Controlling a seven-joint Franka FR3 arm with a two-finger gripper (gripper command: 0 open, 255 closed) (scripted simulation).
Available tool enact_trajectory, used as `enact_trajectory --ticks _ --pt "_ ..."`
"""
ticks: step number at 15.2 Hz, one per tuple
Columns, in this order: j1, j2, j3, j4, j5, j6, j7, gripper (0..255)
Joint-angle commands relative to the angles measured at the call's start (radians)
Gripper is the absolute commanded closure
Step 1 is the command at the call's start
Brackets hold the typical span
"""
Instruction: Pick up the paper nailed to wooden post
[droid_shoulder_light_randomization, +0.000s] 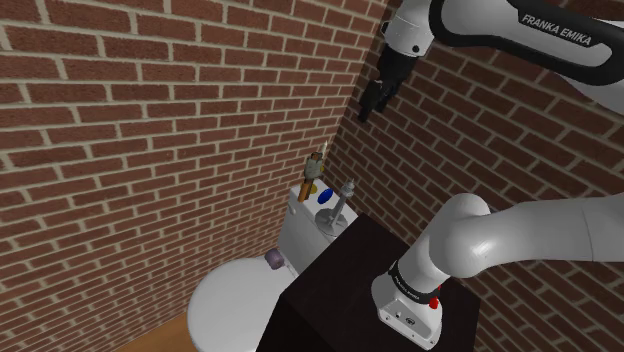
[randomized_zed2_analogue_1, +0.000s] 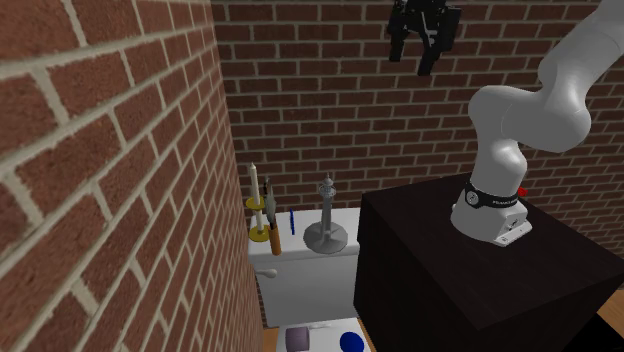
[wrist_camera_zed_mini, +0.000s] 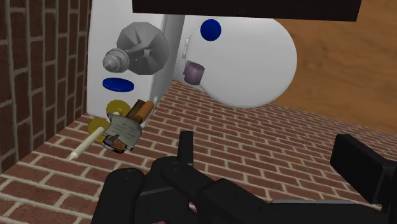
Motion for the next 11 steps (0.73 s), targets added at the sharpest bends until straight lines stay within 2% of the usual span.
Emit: enact_trajectory --ticks 1,6,11 --pt "0.0 0.0 0.0 0.0 0.0 0.0 0.0 0" --pt "0.015 0.018 -0.132 -0.095 -0.061 0.128 -0.218 0" --pt "0.032 0.094 -0.269 -0.14 -0.112 0.265 -0.436 0"
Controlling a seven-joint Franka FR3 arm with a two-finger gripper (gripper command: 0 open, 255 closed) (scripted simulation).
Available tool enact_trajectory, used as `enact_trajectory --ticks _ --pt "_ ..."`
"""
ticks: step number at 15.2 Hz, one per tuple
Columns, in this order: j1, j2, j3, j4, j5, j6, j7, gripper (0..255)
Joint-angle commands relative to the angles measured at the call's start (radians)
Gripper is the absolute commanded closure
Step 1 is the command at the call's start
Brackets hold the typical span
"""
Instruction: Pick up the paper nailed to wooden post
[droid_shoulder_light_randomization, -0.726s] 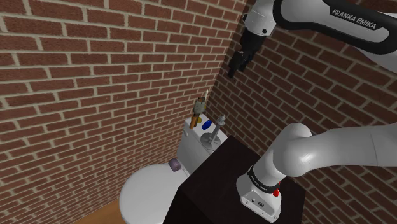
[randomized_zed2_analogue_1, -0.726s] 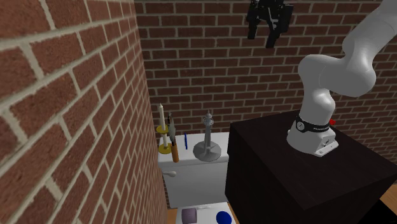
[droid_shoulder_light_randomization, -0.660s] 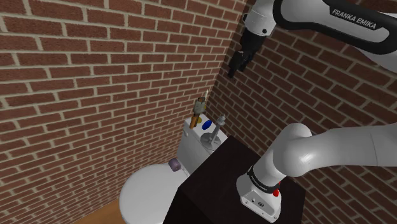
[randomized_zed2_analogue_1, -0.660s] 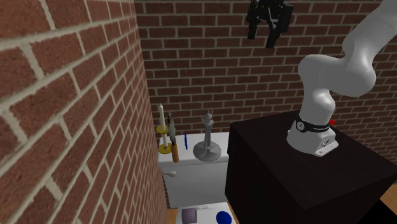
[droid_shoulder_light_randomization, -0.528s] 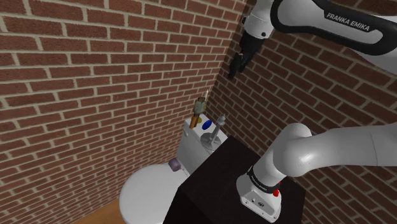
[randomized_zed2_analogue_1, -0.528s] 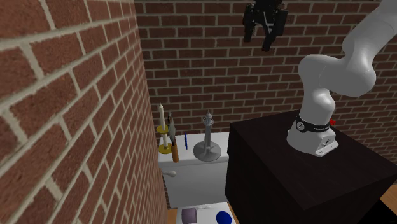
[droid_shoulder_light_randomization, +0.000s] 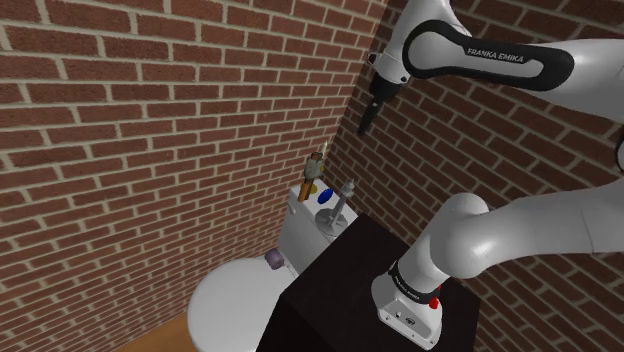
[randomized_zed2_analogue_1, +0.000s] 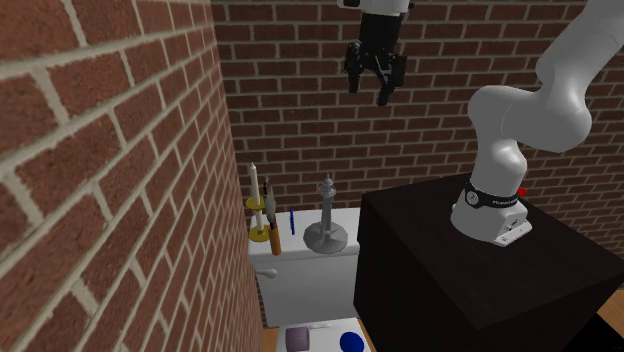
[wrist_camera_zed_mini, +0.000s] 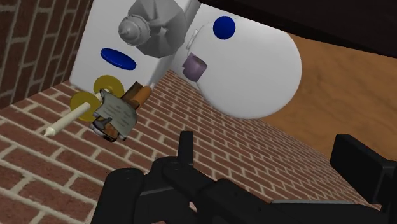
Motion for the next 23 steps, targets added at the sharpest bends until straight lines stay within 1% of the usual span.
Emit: enact_trajectory --ticks 1,4,7,10,12,15,18,20,23 --pt "0.009 0.04 -0.056 -0.01 -0.017 0.057 -0.093 0" --pt "0.03 0.119 -0.14 -0.008 -0.03 0.141 -0.228 0" --pt "0.06 0.217 -0.225 0.011 -0.023 0.223 -0.369 0" --pt "0.099 0.331 -0.308 0.046 0.012 0.3 -0.521 0" --pt "0.128 0.417 -0.361 0.078 0.054 0.346 -0.631 0" --pt "0.169 0.562 -0.431 0.138 0.156 0.404 -0.815 0" --pt "0.183 0.723 -0.467 0.214 0.297 0.438 -1.018 0" --pt "0.167 0.832 -0.461 0.273 0.396 0.445 -1.15 0" --pt "0.112 0.983 -0.417 0.374 0.517 0.44 -1.319 0"
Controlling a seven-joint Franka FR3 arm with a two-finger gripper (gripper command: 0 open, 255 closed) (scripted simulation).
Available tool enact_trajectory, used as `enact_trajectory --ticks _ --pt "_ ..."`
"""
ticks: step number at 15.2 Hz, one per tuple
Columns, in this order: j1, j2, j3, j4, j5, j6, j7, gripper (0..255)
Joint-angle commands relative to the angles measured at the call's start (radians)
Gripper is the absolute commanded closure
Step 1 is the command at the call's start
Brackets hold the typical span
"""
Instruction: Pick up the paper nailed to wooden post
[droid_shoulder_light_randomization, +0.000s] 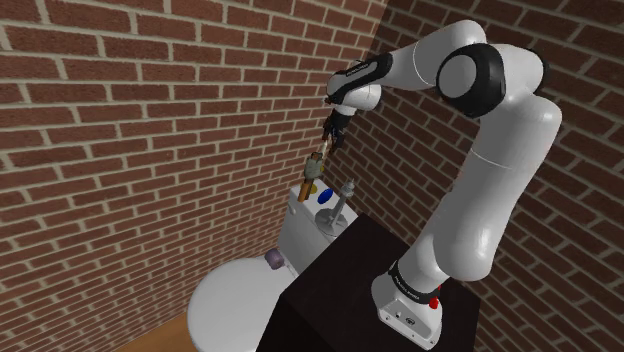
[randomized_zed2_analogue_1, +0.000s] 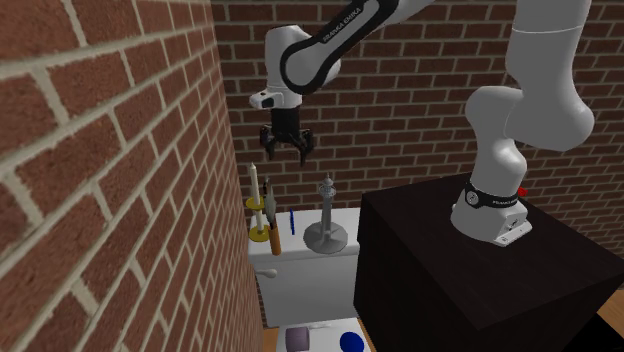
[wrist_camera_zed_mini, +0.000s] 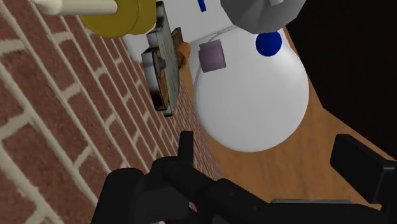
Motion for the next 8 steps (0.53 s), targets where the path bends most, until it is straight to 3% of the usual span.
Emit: enact_trajectory --ticks 1,6,8 --pt "-0.045 0.114 0.036 0.088 0.086 -0.012 -0.119 0" --pt "-0.154 0.326 0.138 0.284 0.181 -0.041 -0.303 0" --pt "-0.166 0.351 0.152 0.301 0.191 -0.035 -0.318 0"
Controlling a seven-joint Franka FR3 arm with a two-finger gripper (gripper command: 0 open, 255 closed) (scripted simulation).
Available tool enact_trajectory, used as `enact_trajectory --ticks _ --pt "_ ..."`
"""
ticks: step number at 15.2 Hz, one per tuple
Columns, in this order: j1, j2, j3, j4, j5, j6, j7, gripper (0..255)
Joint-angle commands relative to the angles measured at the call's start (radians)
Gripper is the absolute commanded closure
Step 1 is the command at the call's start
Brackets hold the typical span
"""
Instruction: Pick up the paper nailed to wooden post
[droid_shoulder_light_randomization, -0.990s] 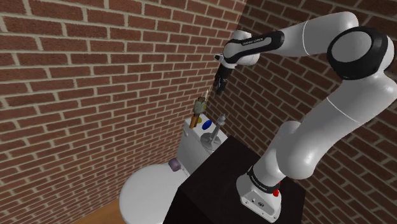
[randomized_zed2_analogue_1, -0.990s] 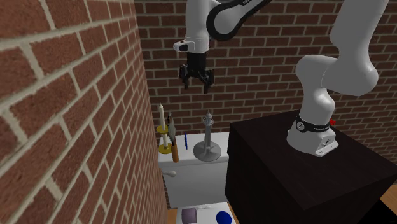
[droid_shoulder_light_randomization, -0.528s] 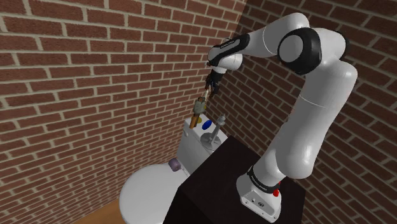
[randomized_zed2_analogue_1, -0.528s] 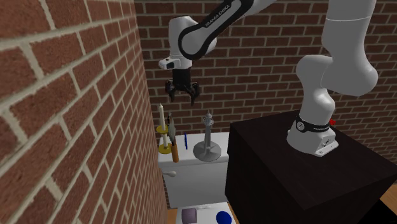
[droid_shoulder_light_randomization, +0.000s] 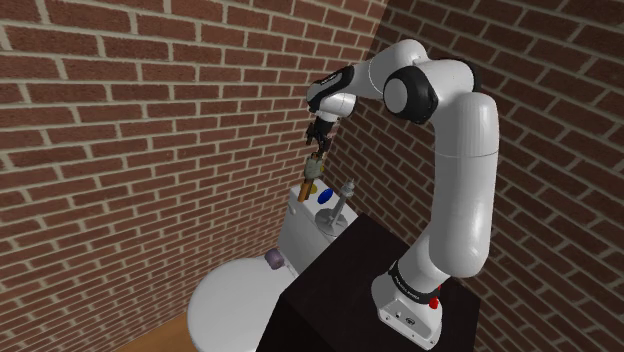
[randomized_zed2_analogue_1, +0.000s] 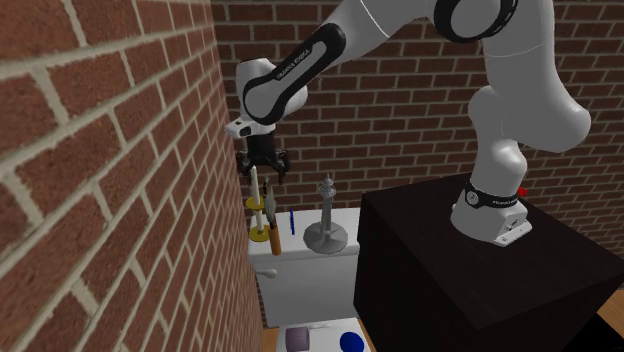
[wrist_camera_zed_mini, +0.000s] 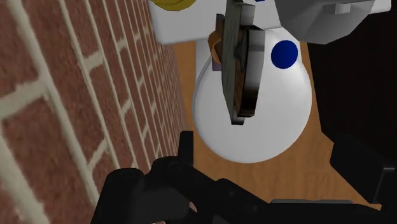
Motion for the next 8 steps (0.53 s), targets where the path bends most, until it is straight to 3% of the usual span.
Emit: enact_trajectory --ticks 1,8 --pt "-0.014 0.033 0.015 0.02 0.016 0.009 -0.019 0" --pt "-0.031 0.084 0.04 0.02 0.048 0.055 -0.041 0"
